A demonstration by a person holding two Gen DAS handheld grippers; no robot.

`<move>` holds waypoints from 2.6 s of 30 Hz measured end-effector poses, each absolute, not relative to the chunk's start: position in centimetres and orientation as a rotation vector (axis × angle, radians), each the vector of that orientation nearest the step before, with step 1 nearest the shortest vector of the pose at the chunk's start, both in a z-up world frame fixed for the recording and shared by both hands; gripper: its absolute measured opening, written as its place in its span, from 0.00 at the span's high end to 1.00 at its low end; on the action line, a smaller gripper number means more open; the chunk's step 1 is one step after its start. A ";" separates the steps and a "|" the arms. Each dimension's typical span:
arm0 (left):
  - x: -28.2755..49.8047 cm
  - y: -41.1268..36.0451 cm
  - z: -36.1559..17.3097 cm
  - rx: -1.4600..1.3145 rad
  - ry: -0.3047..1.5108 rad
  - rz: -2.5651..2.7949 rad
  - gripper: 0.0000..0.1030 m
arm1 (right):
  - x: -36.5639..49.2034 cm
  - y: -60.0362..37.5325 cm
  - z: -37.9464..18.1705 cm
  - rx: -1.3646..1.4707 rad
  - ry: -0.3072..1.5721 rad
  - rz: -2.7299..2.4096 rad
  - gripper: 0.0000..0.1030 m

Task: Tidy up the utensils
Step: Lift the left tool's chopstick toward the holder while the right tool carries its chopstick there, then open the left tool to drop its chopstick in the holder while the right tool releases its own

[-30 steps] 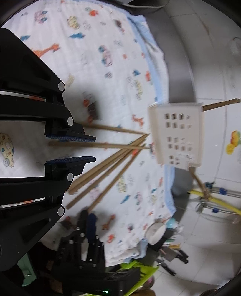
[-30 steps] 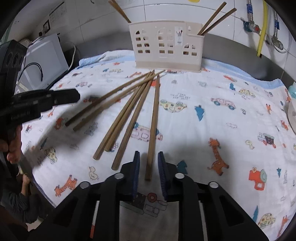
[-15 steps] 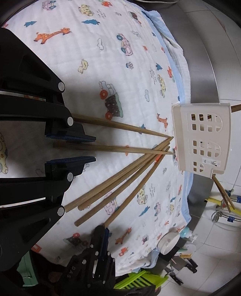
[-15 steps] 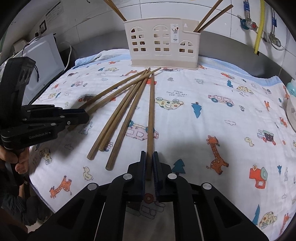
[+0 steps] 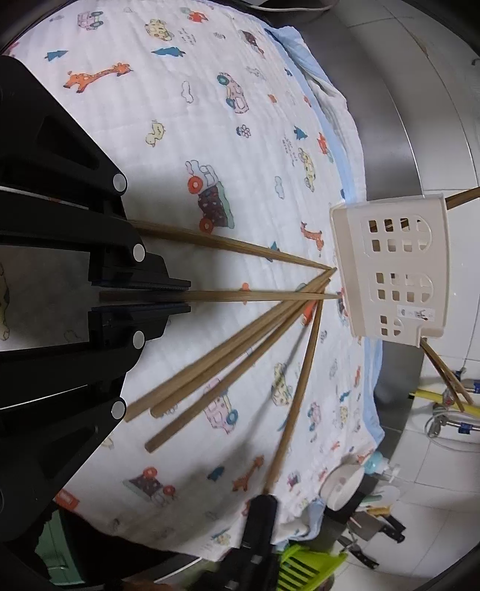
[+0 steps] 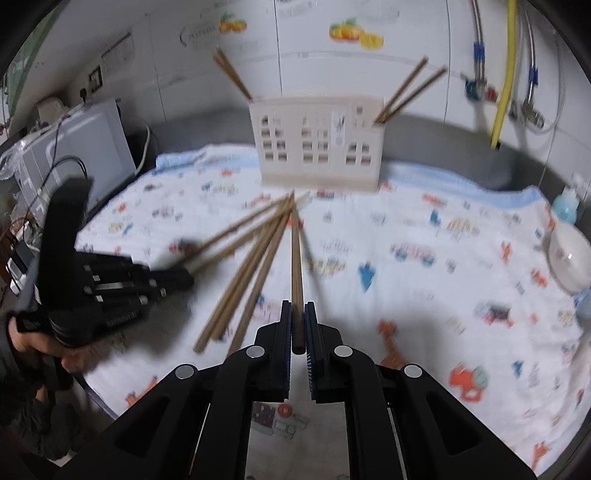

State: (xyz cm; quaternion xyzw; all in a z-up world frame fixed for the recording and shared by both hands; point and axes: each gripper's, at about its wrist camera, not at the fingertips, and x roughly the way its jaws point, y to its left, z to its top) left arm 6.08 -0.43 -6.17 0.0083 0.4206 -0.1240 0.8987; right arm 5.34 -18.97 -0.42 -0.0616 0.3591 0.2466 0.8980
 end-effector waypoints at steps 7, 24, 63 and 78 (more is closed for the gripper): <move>5.5 0.0 -5.0 -0.029 0.835 -0.287 0.95 | 6.0 -19.6 3.7 -0.117 0.651 0.531 0.93; 5.9 0.2 2.5 -0.058 0.628 -0.314 0.95 | 10.2 -20.1 13.0 -0.119 0.519 0.586 0.94; 13.4 -0.2 19.9 0.076 0.256 -0.256 0.95 | 27.1 -17.0 16.9 -0.105 0.531 0.472 0.93; 18.8 1.1 19.6 0.028 0.166 -0.115 0.95 | 23.3 -19.1 14.6 -0.113 0.499 0.502 0.77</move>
